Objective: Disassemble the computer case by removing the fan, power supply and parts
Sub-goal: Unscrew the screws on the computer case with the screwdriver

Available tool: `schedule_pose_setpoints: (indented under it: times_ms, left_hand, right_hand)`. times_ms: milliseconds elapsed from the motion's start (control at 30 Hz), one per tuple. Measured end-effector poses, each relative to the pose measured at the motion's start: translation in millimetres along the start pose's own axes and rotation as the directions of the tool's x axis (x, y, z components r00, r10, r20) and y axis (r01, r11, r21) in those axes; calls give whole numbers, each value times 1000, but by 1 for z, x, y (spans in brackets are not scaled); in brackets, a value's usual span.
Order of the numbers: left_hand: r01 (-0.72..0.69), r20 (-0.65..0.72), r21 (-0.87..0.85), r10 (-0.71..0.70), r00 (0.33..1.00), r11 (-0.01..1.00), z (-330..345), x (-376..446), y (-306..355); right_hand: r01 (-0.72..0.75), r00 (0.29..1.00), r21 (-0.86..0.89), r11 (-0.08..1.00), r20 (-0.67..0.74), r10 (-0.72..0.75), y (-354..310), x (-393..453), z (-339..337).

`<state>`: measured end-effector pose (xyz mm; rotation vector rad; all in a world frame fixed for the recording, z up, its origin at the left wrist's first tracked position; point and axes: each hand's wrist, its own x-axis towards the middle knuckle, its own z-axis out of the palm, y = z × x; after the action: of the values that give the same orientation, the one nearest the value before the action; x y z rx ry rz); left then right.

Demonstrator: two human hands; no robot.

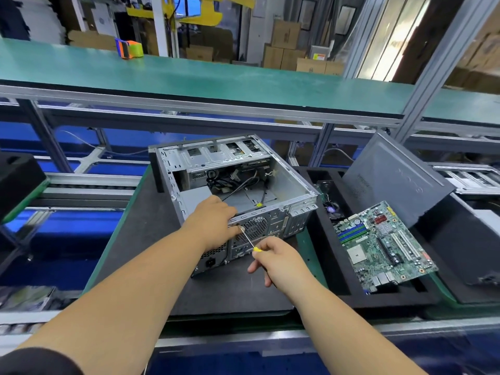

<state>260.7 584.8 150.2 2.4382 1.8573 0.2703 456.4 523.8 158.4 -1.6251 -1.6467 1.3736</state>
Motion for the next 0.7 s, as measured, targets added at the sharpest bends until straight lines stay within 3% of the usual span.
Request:
schedule_pose_setpoints:
  times_ms: [700]
  left_hand:
    - [20, -15, -52, -21, 1000, 998, 0, 0, -1]
  right_hand:
    - [-49, 992, 195, 980, 123, 26, 5, 12, -3]
